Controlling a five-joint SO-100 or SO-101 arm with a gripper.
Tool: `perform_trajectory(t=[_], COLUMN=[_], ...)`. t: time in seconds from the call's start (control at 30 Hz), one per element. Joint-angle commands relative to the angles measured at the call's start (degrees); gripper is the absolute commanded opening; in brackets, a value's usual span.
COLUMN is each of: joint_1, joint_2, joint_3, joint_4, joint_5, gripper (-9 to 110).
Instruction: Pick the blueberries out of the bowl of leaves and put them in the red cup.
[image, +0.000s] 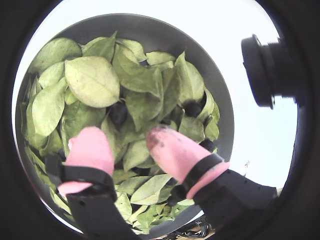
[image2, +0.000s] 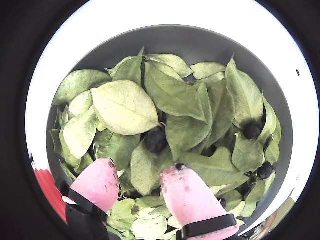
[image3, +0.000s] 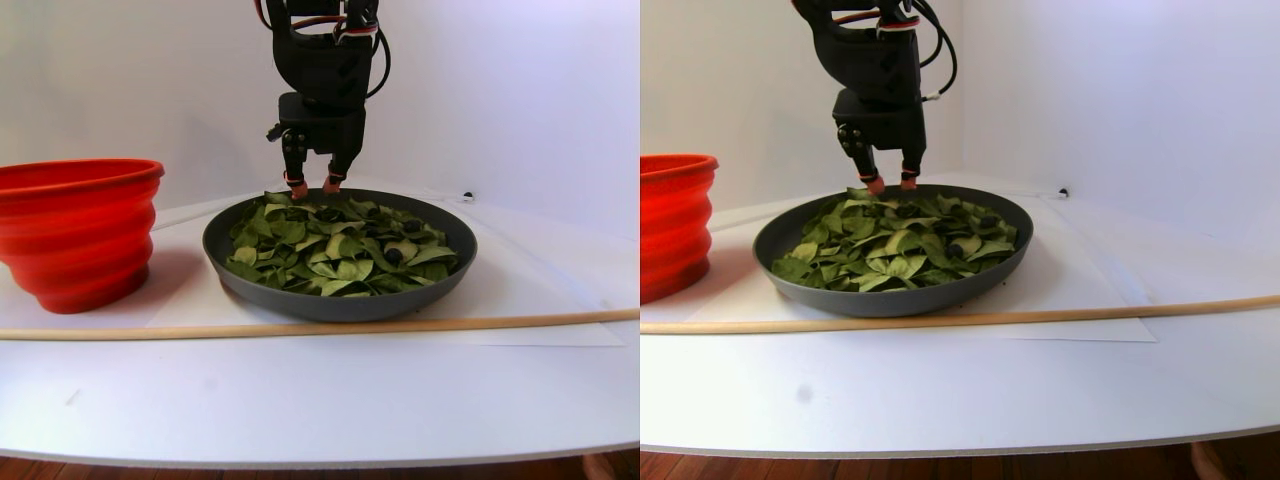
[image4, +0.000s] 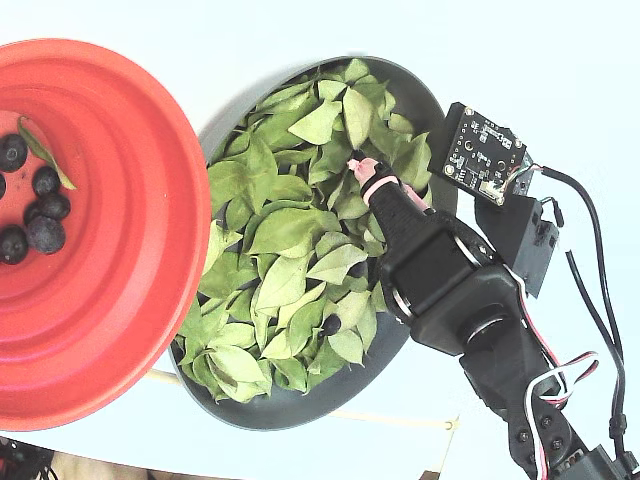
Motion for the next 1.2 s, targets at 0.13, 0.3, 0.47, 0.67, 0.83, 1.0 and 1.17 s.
perform_trajectory(t=[0.13,0.3,0.47,0.67,0.83,1.0,1.17], joint_1=[1.14,1.49,1.58,1.67,1.67,1.76,1.93], joint_2=[-0.79,-2.29,-3.34,-4.83,-5.71,-6.94,-7.73], joint_3=[-4.31,-5.54,-6.59,-7.56,-8.09,-9.23,-10.11], joint_4=[-1.58,-1.76,-1.93,-2.02,-2.37,-2.46,-2.46], joint_5=[-0.26,-0.26,0.09,0.35,0.79,1.05,1.67], gripper=[16,16,16,16,16,16,16])
